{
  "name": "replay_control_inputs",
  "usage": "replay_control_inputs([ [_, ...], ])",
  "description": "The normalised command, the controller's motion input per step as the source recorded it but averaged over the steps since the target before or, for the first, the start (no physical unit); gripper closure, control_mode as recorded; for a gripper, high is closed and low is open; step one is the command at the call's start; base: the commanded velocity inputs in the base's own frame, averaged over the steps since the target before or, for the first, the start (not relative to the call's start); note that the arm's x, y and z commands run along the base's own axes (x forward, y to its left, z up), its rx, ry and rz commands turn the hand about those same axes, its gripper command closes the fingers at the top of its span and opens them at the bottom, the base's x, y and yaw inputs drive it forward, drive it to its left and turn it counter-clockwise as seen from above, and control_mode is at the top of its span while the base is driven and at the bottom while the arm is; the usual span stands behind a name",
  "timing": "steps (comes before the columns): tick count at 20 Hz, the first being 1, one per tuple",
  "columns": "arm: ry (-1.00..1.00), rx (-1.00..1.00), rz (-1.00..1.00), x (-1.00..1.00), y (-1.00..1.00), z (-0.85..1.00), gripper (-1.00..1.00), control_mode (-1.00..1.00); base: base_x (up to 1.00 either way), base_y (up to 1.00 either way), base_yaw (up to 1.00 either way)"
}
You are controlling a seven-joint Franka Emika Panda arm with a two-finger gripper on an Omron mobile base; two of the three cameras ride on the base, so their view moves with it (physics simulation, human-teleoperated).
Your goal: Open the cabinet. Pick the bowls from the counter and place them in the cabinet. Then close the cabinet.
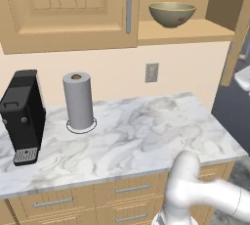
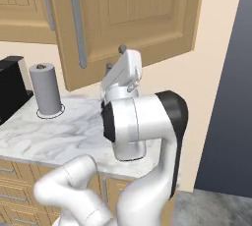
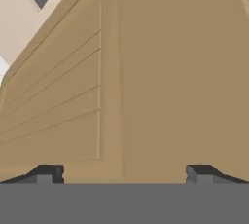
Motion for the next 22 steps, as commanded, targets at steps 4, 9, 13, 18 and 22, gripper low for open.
replay_control_inputs([
  [4, 0.00, -0.15, 0.10, 0.70, 0.16, 0.48, -1.00, -1.00, 0.00, 0.00, 0.00],
  [9, 0.01, -0.11, 0.02, 0.79, 0.64, 0.02, -1.00, -1.00, 0.00, 0.00, 0.00],
  [13, 0.04, -0.10, -0.04, 0.90, 0.98, -0.16, -1.00, -1.00, 0.00, 0.00, 0.00],
  [18, 0.03, -0.08, -0.17, 0.98, 0.65, -0.04, -1.00, -1.00, 0.00, 0.00, 0.00],
  [22, 0.15, -0.03, -0.28, 1.00, 0.11, 0.12, -1.00, -1.00, 0.00, 0.00, 0.00],
])
